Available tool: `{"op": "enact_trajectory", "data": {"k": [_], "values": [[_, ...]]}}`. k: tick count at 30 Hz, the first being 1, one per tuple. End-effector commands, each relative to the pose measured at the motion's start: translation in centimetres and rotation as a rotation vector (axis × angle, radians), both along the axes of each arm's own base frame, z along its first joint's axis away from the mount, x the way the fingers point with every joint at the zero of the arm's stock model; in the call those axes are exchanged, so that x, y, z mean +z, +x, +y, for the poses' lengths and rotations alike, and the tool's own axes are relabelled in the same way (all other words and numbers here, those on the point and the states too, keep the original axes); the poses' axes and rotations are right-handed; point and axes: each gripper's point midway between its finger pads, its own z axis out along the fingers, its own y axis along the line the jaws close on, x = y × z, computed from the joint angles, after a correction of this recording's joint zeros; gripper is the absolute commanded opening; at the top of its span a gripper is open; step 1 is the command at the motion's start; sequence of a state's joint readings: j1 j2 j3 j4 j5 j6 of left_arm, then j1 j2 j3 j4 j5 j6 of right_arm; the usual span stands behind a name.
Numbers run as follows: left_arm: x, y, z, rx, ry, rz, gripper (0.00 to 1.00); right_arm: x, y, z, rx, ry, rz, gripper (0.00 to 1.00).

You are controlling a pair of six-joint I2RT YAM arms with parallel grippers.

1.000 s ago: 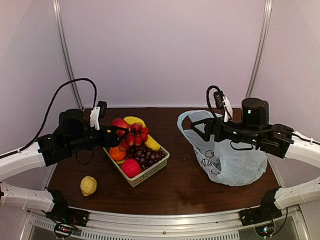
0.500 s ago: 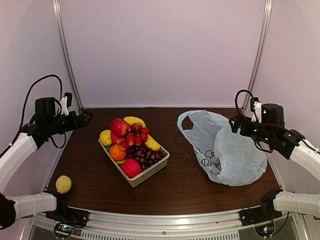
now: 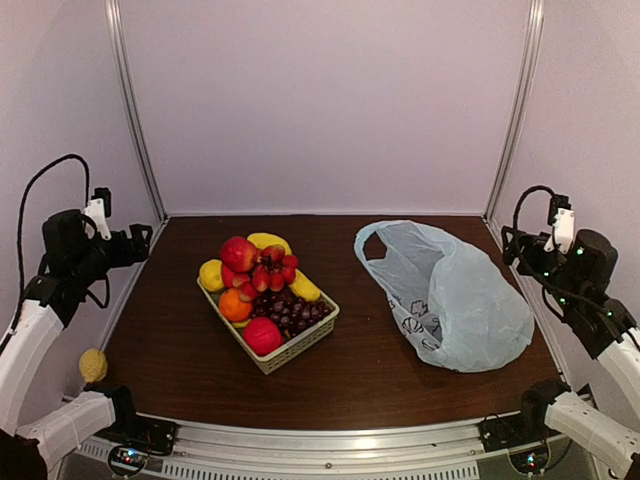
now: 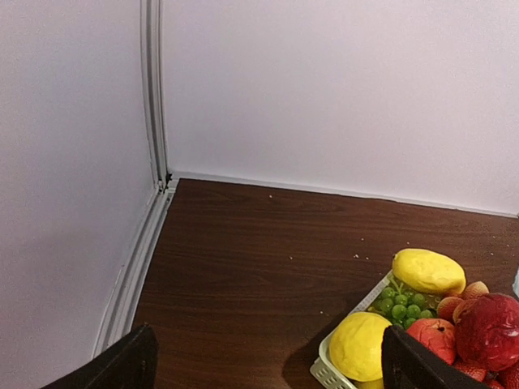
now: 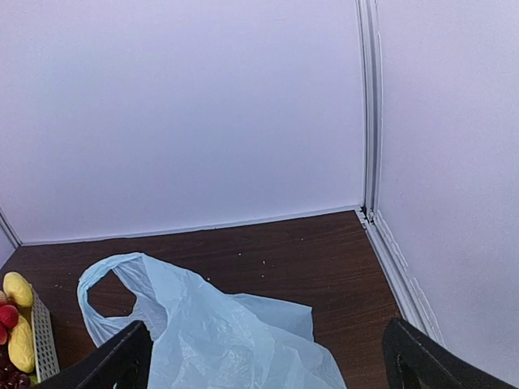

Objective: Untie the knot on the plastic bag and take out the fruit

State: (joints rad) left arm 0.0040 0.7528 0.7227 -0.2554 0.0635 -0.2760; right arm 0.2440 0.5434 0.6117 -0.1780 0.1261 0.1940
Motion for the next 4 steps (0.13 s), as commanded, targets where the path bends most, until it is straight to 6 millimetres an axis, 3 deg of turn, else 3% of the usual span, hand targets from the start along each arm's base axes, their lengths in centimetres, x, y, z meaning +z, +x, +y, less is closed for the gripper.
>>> {"op": "enact_trajectory", "data": {"k": [1, 4], "values": [[1.14, -0.01, 0.68, 0.023, 0.056, -0.075, 0.97, -0.27, 0.06, -0.48, -0.021, -0.039, -0.019, 0.99], [0.98, 0.00, 0.43, 0.009, 0.051, -0.071, 0.97, -0.14, 0.01, -0.55, -0.024, -0.044, -0.019, 0.99]]}}
